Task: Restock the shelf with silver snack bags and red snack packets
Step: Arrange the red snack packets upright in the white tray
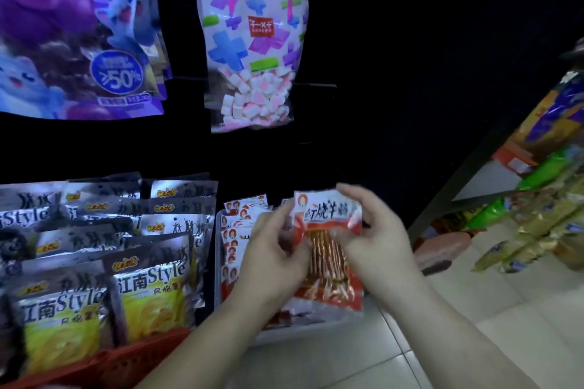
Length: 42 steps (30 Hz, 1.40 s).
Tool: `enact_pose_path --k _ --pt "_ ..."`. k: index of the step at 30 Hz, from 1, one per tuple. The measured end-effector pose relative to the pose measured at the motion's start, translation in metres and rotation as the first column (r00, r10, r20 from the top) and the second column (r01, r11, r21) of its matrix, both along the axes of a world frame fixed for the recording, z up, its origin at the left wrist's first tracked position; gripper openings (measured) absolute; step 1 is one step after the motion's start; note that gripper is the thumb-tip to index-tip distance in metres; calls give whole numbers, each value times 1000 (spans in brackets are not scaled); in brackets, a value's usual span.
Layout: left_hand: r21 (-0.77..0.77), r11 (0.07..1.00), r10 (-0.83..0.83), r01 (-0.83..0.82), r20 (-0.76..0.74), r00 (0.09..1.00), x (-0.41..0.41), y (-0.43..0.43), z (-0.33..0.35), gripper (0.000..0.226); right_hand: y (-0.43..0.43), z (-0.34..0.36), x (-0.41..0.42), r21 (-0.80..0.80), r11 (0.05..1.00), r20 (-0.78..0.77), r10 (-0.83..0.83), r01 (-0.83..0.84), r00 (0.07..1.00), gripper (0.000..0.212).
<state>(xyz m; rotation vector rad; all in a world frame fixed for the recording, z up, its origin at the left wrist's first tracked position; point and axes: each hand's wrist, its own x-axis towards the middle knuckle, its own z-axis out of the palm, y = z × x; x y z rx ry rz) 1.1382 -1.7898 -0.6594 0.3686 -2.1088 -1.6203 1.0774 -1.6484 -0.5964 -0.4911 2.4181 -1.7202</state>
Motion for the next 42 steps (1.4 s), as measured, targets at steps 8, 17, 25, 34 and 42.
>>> enact_pose_path --k 8,17,25,34,42 --pt "-27 992 -122 121 -44 992 5 23 16 60 2 4 -10 -122 984 53 139 -132 989 45" --pt "418 904 -36 88 -132 991 2 11 30 62 8 -1 -16 -139 986 66 104 -93 992 58" --pt "263 955 -138 139 -25 990 -1 9 17 63 4 -20 -26 0 998 35 56 -56 998 40" --pt "423 862 -321 281 27 947 0 -2 15 85 10 -28 -38 7 1000 107 -8 7 994 26" --pt "367 915 -184 167 10 983 -3 3 9 66 14 -27 -36 51 966 207 238 -254 949 70"
